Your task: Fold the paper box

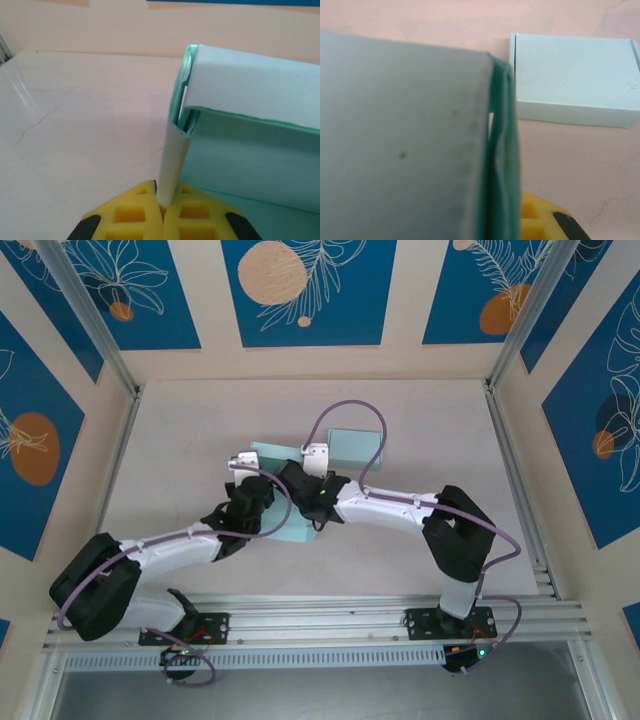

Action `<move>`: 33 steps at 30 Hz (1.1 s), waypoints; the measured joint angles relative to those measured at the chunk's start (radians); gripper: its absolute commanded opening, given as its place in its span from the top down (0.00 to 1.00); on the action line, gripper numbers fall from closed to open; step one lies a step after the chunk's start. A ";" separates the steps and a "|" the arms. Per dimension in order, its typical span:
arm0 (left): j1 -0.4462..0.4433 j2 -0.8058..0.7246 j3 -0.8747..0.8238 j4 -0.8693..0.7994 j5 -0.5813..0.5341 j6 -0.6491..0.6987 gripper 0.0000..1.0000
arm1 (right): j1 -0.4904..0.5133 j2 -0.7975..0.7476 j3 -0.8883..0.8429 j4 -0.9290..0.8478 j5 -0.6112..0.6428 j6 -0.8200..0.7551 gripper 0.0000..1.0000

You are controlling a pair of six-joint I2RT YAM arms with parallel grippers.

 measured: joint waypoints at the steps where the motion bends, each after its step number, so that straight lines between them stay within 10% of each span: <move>1: 0.003 0.000 0.006 -0.021 0.010 -0.012 0.95 | -0.003 0.001 0.000 -0.003 -0.011 -0.001 1.00; 19: 0.069 -0.160 0.061 -0.381 0.384 -0.152 0.41 | -0.074 0.100 0.150 -0.280 -0.340 -0.058 1.00; 33: 0.074 -0.342 0.172 -0.729 0.542 -0.088 0.24 | -0.165 0.100 0.183 -0.447 -0.668 -0.227 1.00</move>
